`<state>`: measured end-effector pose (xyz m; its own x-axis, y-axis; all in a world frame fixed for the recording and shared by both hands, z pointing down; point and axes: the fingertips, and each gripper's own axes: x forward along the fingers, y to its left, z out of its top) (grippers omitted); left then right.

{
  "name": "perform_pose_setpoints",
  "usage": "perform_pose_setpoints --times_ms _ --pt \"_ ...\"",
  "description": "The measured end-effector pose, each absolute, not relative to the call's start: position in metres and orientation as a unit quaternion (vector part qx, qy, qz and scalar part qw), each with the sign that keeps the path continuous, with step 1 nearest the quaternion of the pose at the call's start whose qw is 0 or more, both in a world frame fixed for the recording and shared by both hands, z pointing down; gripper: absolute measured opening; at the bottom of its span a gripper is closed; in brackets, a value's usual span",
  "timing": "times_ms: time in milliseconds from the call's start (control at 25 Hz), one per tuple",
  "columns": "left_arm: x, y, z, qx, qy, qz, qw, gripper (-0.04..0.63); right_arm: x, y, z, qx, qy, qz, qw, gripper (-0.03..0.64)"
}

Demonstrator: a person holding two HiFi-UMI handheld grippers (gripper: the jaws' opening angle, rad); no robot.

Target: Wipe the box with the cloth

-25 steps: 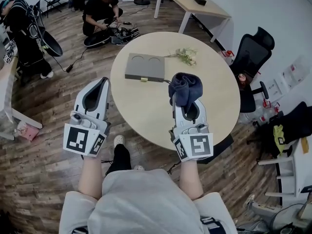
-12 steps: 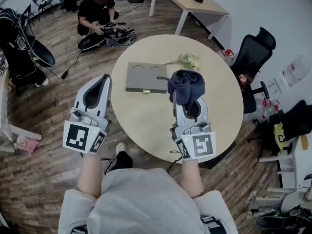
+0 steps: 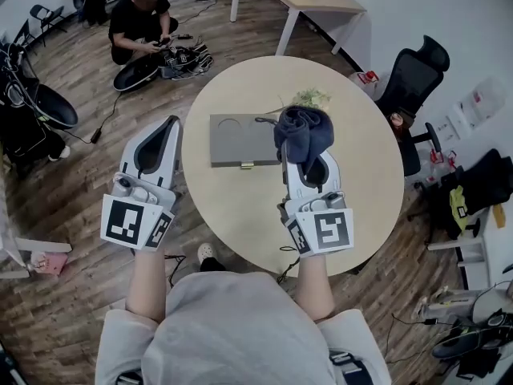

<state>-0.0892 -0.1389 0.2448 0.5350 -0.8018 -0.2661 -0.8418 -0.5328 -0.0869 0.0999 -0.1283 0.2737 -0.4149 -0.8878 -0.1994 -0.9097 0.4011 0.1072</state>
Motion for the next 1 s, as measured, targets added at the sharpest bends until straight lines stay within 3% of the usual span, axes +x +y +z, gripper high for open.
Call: perform_pose_setpoints --times_ms 440,1000 --pt "-0.113 -0.199 0.252 -0.887 0.440 0.101 0.098 0.008 0.091 -0.181 0.277 -0.598 0.797 0.073 0.036 0.071" --pt "-0.121 -0.242 0.295 -0.896 0.433 0.087 0.047 0.008 0.072 -0.249 0.327 -0.574 0.816 -0.062 -0.031 0.069"
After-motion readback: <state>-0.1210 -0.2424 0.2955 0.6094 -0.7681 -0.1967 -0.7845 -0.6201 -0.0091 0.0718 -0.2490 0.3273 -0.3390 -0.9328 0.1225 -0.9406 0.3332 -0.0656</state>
